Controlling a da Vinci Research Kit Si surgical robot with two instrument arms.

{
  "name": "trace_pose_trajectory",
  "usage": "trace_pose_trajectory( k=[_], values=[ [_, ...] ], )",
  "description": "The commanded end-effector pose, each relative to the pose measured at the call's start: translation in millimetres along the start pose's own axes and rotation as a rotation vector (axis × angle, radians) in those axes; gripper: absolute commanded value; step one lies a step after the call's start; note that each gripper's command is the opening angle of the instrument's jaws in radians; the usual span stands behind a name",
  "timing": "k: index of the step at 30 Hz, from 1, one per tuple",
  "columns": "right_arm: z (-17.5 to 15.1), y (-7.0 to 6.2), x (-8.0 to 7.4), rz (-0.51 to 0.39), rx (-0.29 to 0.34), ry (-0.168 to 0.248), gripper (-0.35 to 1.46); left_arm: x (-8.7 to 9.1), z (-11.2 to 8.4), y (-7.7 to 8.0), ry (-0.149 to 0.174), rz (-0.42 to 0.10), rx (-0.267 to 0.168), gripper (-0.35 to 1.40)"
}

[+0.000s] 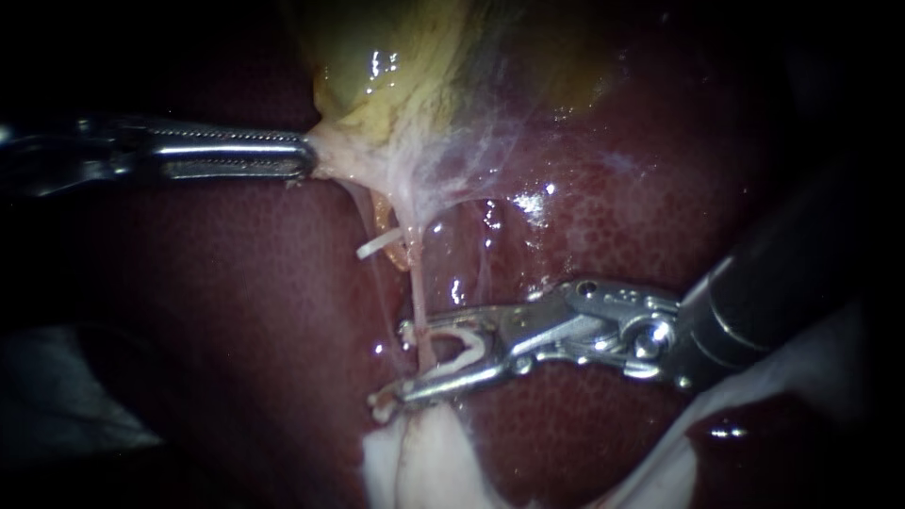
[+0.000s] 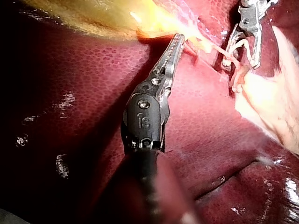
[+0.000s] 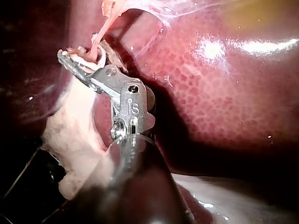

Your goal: Clipping first clip right tube

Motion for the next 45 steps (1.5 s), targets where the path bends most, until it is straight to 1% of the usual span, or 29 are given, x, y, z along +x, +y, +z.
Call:
trace_pose_trajectory(
  k=[1,4,8,11,19,22,26,29,32,34,36,37,38,40,45],
  values=[
    [0.1,-0.3,0.2,0.002,0.013,0.008,0.50,0.0,0.0,0.0,0.000,0.000,0.000,-0.35],
    [0.4,-0.9,0.4,0.015,0.039,0.016,0.49,0.0,0.0,0.0,0.000,0.000,0.000,-0.35],
    [0.7,-1.3,0.4,0.027,0.065,0.007,0.47,0.0,0.0,0.0,0.000,0.000,0.000,-0.35],
    [0.7,-1.4,0.4,0.029,0.084,-0.002,0.45,0.0,0.0,0.0,0.000,0.000,0.000,-0.35],
    [1.1,-1.3,0.5,0.039,0.078,0.000,0.41,0.0,0.0,0.0,0.000,0.000,0.001,-0.35],
    [1.0,-1.3,0.6,0.040,0.079,0.000,0.35,0.0,0.0,0.0,0.000,0.000,0.001,-0.35],
    [0.7,-1.4,0.6,0.041,0.081,0.000,0.21,0.0,0.0,0.0,0.000,0.000,0.001,-0.35],
    [0.4,-1.5,0.6,0.041,0.082,0.000,0.06,0.0,0.0,0.0,0.000,0.000,0.001,-0.35],
    [0.3,-1.6,0.6,0.041,0.083,0.000,-0.04,0.0,0.0,0.0,0.000,0.000,0.001,-0.35],
    [0.3,-1.6,0.6,0.041,0.083,0.000,-0.13,0.0,0.0,0.0,0.000,0.000,0.000,-0.35],
    [0.2,-1.6,0.6,0.064,0.083,0.000,-0.22,0.0,0.0,0.0,0.000,0.000,0.001,-0.35],
    [0.2,-1.6,0.5,0.076,0.083,0.000,-0.31,0.0,0.0,0.0,0.000,0.000,0.001,-0.35],
    [0.1,-1.6,0.5,0.088,0.083,0.000,-0.35,0.0,0.0,0.0,0.000,0.000,0.001,-0.35],
    [-0.1,-1.7,0.4,0.105,0.083,0.000,-0.35,0.0,0.0,0.0,0.000,0.000,0.000,-0.35],
    [-0.3,-1.8,0.3,0.105,0.079,0.002,-0.35,0.0,0.0,0.0,0.000,0.000,0.000,-0.35]
  ],
)
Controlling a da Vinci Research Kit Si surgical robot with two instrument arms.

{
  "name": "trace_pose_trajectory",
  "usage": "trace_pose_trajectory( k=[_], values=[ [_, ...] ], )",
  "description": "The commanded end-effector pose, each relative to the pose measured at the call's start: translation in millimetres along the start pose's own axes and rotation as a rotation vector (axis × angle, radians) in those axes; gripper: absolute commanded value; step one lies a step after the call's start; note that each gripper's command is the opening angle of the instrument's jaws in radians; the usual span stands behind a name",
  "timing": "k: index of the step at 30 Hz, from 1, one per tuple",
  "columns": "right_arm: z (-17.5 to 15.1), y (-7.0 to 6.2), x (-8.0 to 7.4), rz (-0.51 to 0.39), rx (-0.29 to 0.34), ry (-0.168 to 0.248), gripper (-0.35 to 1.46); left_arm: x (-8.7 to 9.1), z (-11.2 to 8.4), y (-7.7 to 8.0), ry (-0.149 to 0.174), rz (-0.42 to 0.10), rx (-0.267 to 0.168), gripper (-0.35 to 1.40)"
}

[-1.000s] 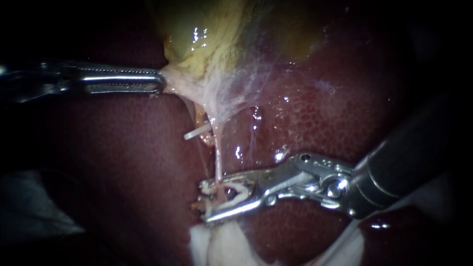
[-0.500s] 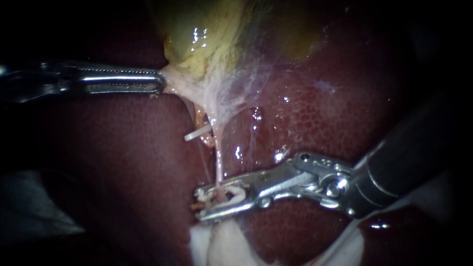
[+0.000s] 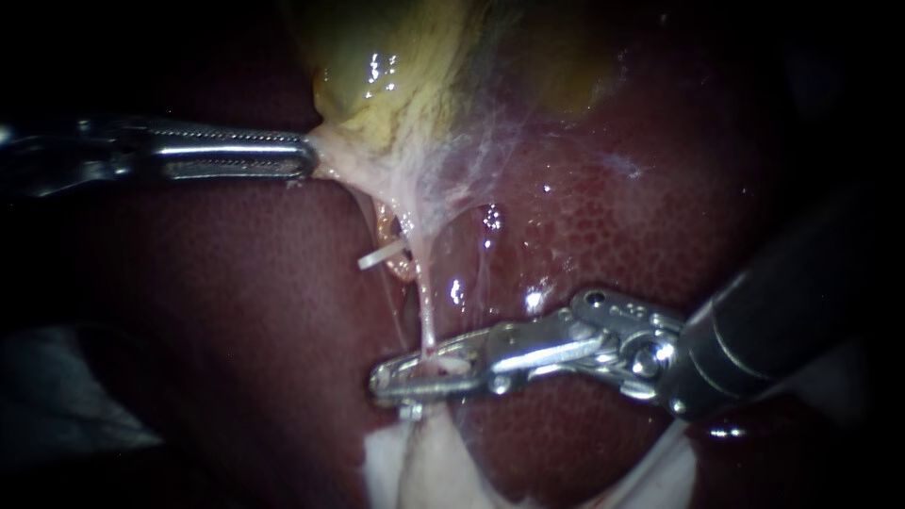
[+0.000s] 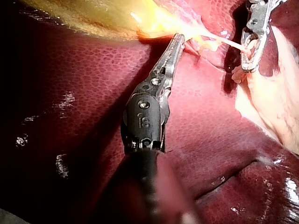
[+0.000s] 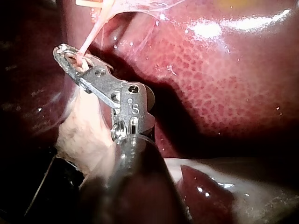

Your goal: Clipping first clip right tube

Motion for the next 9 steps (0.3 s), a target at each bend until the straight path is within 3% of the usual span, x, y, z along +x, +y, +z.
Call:
trace_pose_trajectory(
  k=[1,9],
  values=[
    [-0.1,0.1,-0.2,-0.002,0.001,-0.001,-0.35,0.0,0.0,0.0,0.000,0.000,0.000,-0.35],
    [0.1,0.2,-0.2,0.003,0.000,-0.001,-0.35,0.0,0.0,0.0,0.000,0.000,0.000,-0.35]
  ],
)
